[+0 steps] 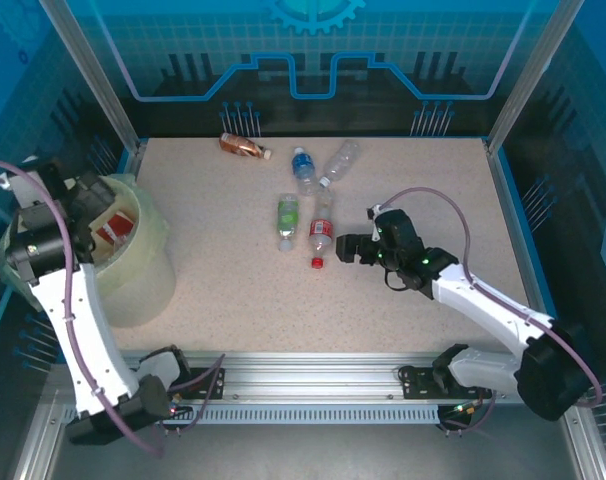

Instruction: Put the plastic bottles in the bin

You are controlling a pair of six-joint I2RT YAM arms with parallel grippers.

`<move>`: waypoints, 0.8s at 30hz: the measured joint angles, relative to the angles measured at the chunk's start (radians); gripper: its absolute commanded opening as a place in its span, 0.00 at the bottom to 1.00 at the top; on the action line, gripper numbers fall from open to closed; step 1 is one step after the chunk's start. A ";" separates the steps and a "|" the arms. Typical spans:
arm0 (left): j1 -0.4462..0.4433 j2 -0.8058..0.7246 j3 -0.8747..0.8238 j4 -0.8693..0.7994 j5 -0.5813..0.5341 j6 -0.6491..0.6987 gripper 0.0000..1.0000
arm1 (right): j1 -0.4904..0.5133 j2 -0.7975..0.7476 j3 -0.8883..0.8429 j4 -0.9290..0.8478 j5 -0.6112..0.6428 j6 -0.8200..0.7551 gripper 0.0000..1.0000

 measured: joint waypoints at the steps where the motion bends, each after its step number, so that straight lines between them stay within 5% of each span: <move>1: -0.048 -0.011 -0.001 0.013 0.013 -0.008 0.91 | 0.008 0.021 0.000 0.001 0.002 0.011 1.00; 7: -0.304 -0.027 -0.030 0.103 0.042 -0.040 0.96 | 0.074 0.112 0.022 0.003 0.041 0.073 1.00; 15: -0.541 0.047 -0.109 0.230 0.082 -0.056 0.99 | 0.104 0.241 0.094 0.031 0.093 0.145 1.00; 24: -0.599 0.085 -0.156 0.332 0.095 -0.073 0.99 | 0.121 0.454 0.264 0.035 0.168 0.156 0.99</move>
